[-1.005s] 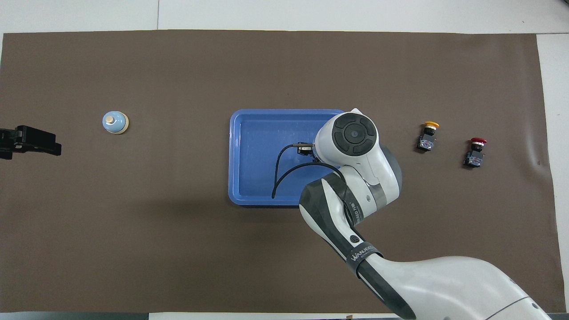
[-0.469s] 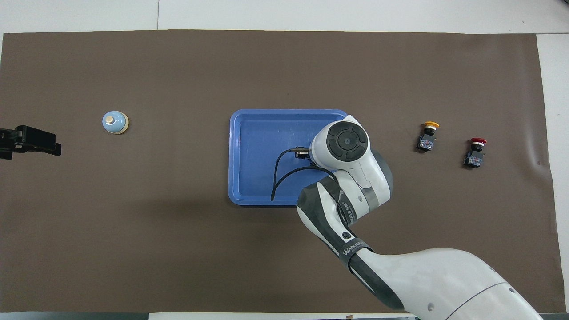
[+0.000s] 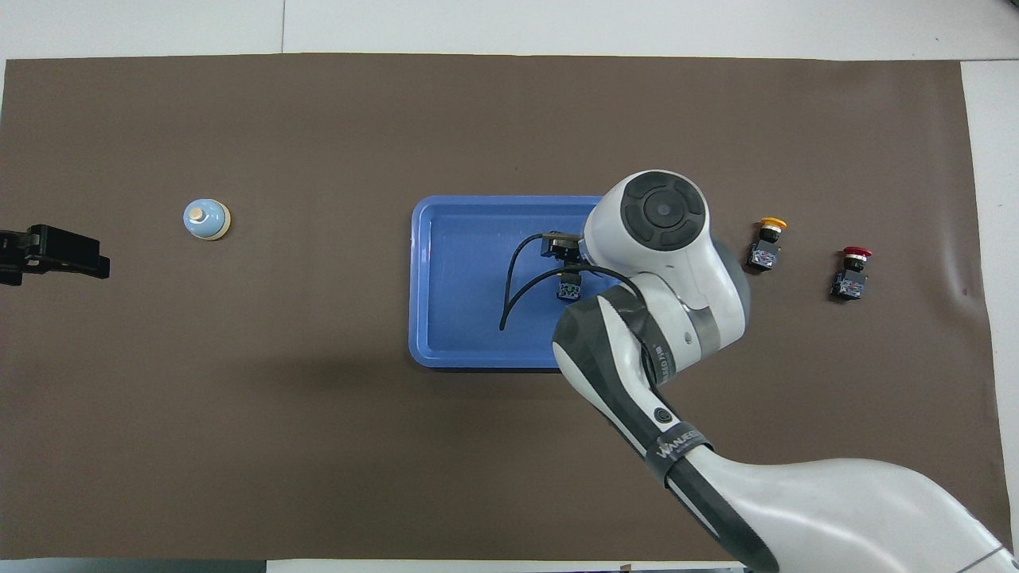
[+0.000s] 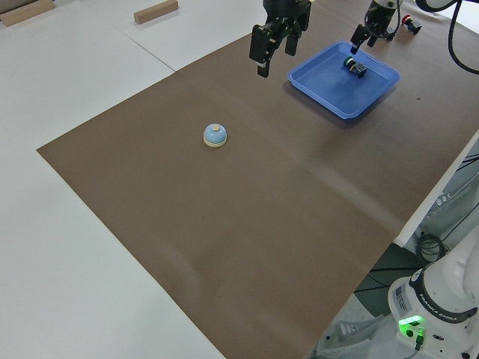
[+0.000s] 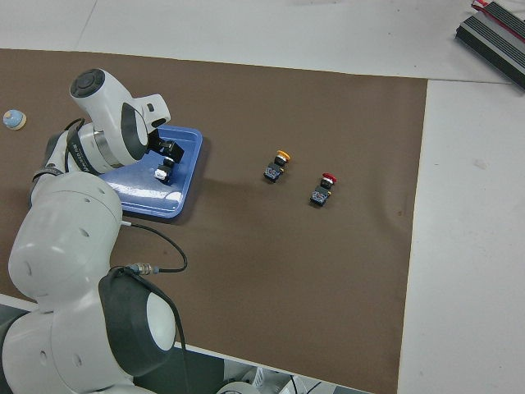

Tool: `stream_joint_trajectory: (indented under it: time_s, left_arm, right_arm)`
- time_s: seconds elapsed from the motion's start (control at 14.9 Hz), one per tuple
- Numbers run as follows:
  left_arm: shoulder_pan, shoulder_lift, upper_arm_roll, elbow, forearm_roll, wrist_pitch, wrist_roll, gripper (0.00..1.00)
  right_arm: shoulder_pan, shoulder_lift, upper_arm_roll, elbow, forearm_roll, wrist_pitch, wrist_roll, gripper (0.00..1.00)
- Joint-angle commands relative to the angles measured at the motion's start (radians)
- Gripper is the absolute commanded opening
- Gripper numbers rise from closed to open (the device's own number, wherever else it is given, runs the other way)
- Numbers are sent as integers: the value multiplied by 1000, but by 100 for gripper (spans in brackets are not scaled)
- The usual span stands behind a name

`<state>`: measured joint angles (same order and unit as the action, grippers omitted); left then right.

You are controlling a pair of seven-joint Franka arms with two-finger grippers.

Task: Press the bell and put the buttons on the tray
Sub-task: 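Carry the green button into the blue tray with the right gripper, then open the right gripper and withdraw from the tray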

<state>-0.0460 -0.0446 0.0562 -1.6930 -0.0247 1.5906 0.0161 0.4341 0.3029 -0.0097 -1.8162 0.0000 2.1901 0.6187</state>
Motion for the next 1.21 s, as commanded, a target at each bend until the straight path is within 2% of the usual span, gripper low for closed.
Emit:
stream_joint_trajectory:
  time_s: [0.0,0.27,0.4,0.67,1.14]
  left_arm:
    - [0,-6,2,6,-1,-11,-2,100]
    - [0,-6,2,6,-1,-12,-2,100]
    - [0,-6,2,6,-1,-12,-2,100]
    - [0,-6,2,6,-1,-12,-2,100]
    - [0,-6,2,6,-1,-12,-2,100]
  right_arm:
    - [-95,-62,5,34,11,-81,-10,100]
    - [-221,-80,2,25,-47,-136,-100,100]
    - [-285,-100,2,-38,-57,-119,-163,100]
    - [-397,-117,2,-184,-57,60,-228,100]
    - [-417,-18,4,-232,-57,232,-208,98]
